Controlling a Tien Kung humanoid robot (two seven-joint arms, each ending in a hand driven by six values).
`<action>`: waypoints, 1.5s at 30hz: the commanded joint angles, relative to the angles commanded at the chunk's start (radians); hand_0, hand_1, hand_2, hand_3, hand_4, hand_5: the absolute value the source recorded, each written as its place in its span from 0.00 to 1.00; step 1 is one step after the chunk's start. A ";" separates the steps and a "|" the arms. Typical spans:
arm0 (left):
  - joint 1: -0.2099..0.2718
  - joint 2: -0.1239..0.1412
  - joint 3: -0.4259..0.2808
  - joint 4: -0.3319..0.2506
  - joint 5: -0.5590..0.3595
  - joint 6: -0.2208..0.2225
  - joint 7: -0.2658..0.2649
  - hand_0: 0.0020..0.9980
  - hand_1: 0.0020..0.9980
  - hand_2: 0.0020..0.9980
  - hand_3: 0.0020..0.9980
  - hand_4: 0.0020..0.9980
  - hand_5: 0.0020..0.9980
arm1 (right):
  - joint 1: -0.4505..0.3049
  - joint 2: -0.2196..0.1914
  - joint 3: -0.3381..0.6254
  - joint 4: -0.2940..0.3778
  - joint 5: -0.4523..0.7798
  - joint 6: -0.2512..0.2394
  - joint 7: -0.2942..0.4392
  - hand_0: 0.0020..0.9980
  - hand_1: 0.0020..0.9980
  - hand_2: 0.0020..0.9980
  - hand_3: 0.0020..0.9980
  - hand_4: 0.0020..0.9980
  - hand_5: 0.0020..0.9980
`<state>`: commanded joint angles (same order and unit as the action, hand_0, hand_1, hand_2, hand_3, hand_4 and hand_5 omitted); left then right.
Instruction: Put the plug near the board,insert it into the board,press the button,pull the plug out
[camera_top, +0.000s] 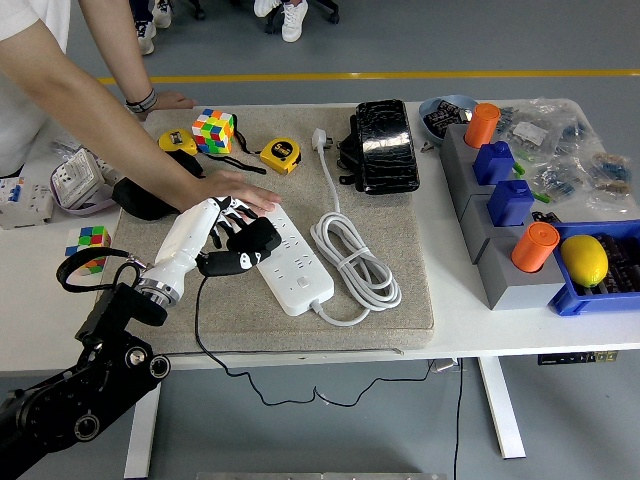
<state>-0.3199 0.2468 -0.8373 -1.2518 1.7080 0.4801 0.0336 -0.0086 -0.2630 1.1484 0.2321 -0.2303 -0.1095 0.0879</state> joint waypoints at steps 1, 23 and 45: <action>0.004 0.004 -0.008 -0.006 0.005 -0.001 0.002 0.22 0.39 0.44 0.53 0.78 0.00 | 0.000 0.000 0.000 0.000 0.000 0.000 0.000 0.49 0.54 0.52 0.51 0.81 0.33; 0.052 0.060 -0.039 0.066 0.056 -0.028 0.010 0.23 0.39 0.43 0.52 0.79 0.00 | 0.002 -0.001 -0.001 0.001 -0.004 0.001 0.000 0.49 0.54 0.52 0.51 0.81 0.33; 0.063 0.072 -0.050 0.067 0.051 -0.060 0.033 0.41 0.65 0.64 0.65 1.00 0.36 | -0.002 -0.003 0.001 0.001 -0.009 0.001 0.000 0.49 0.54 0.52 0.51 0.81 0.33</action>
<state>-0.2573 0.3190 -0.8872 -1.1850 1.7593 0.4198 0.0665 -0.0101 -0.2661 1.1494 0.2334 -0.2394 -0.1080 0.0878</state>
